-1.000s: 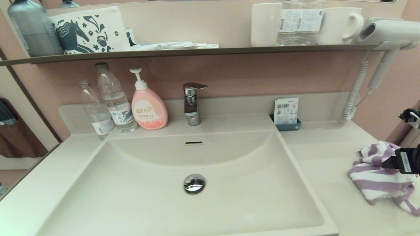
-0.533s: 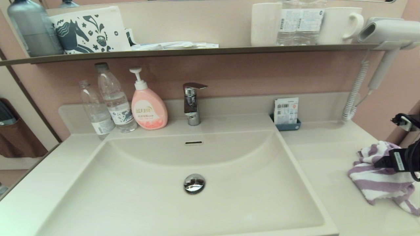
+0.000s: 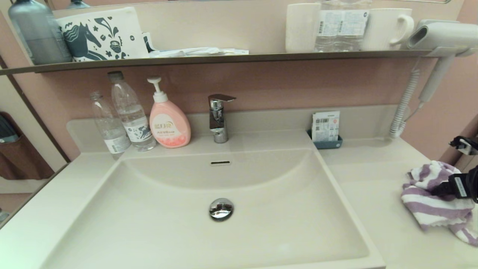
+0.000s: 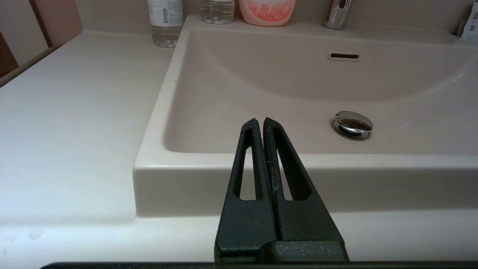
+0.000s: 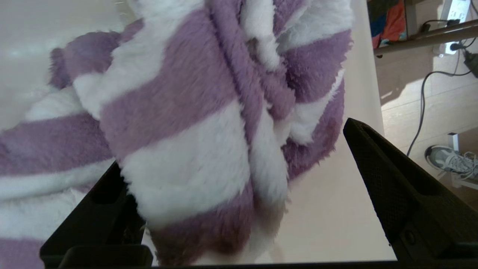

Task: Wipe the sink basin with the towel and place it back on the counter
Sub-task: Pick up the cloth

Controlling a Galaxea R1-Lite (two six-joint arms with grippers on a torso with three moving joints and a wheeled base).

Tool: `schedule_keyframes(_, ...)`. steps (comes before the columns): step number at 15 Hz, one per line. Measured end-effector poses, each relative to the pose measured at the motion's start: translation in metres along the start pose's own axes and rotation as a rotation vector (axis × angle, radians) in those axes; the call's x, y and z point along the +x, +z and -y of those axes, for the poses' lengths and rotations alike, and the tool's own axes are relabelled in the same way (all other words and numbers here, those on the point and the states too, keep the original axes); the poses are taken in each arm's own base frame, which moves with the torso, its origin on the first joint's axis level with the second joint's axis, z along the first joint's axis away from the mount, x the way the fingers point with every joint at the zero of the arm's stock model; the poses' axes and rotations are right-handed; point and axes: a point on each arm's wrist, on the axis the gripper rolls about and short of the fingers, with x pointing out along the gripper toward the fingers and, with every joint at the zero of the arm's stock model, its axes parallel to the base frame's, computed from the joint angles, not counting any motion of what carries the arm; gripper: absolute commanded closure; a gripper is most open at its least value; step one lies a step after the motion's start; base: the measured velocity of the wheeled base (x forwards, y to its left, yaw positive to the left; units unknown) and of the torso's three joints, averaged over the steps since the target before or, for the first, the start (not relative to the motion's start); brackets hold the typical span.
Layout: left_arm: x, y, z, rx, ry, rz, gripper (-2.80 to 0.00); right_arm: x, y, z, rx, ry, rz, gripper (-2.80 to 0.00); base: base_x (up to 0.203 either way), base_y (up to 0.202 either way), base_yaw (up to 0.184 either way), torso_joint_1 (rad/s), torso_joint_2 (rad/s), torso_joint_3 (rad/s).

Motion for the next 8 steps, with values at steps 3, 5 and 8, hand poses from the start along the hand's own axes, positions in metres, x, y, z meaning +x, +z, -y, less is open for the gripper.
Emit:
schedule_keyframes(3,0.0,0.0,0.0,0.0,-0.001,0.0,0.0,0.016,0.001,0.002,0.018,0.027,0.005,-2.8,0.0,0.0,0.0,0.0,0.0,0.0)
schedule_keyframes(5,0.0,0.0,0.0,0.0,-0.001,0.0,0.0,0.023,-0.001,-0.002,0.015,0.069,0.016,0.0,0.0,0.0,0.0,0.0,0.0,0.0)
schedule_keyframes(8,0.0,0.0,0.0,0.0,0.0,0.0,0.0,0.025,-0.004,-0.005,0.021,0.119,0.015,0.0,0.0,0.0,0.0,0.0,0.0,0.0)
